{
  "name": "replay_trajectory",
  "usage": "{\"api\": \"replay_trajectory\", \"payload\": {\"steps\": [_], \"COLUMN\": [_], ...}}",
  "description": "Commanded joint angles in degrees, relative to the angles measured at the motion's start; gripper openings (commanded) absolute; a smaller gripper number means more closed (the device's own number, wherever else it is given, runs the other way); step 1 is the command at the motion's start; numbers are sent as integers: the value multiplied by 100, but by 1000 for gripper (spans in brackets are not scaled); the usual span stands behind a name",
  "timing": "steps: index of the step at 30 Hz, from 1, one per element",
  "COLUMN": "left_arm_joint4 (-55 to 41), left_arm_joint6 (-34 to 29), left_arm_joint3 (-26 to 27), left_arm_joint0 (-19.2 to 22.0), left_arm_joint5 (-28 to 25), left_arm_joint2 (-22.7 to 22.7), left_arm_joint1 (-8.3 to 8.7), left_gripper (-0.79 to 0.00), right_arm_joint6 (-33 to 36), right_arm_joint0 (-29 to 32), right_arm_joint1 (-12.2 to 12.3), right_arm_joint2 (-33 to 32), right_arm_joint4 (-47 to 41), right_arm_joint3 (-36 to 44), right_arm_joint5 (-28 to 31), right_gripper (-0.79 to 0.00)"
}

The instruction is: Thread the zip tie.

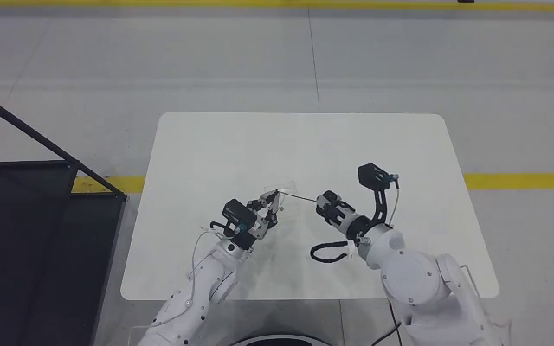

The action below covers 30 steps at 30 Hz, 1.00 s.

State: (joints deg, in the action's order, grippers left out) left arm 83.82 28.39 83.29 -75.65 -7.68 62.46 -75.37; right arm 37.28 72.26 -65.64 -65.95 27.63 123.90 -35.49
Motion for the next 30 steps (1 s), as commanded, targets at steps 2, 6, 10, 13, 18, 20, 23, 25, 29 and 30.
{"api": "replay_trajectory", "payload": {"steps": [2, 6, 10, 13, 18, 20, 23, 25, 29, 30], "left_arm_joint4": [0, 0, 0, 0, 0, 0, 0, 0, 0, 0], "left_arm_joint6": [0, 0, 0, 0, 0, 0, 0, 0, 0, 0], "left_arm_joint3": [0, 0, 0, 0, 0, 0, 0, 0, 0, 0], "left_arm_joint0": [0, 0, 0, 0, 0, 0, 0, 0, 0, 0], "left_arm_joint5": [0, 0, 0, 0, 0, 0, 0, 0, 0, 0], "left_arm_joint2": [0, 0, 0, 0, 0, 0, 0, 0, 0, 0], "left_arm_joint1": [0, 0, 0, 0, 0, 0, 0, 0, 0, 0], "left_gripper": [-785, -785, -785, -785, -785, -785, -785, -785, -785, -785], "right_arm_joint6": [-6, -11, -21, -28, -24, -31, -38, -43, -37, -36], "right_arm_joint0": [11, 32, 60, 82, 111, 111, 91, 73, 29, 18], "right_arm_joint1": [-6, -12, -18, -22, -27, -31, -39, -46, -60, -64], "right_arm_joint2": [13, 5, 4, 0, -15, -17, -8, 0, 12, 17], "right_arm_joint4": [16, 15, 19, 20, 25, 34, 48, 49, 33, 33], "right_arm_joint3": [27, 47, 65, 91, 127, 131, 103, 76, 23, 13], "right_arm_joint5": [-2, 35, 67, 90, 116, 116, 97, 74, 29, 28], "right_gripper": [-785, -785, -785, -785, -785, -785, -785, -785, -785, -785]}}
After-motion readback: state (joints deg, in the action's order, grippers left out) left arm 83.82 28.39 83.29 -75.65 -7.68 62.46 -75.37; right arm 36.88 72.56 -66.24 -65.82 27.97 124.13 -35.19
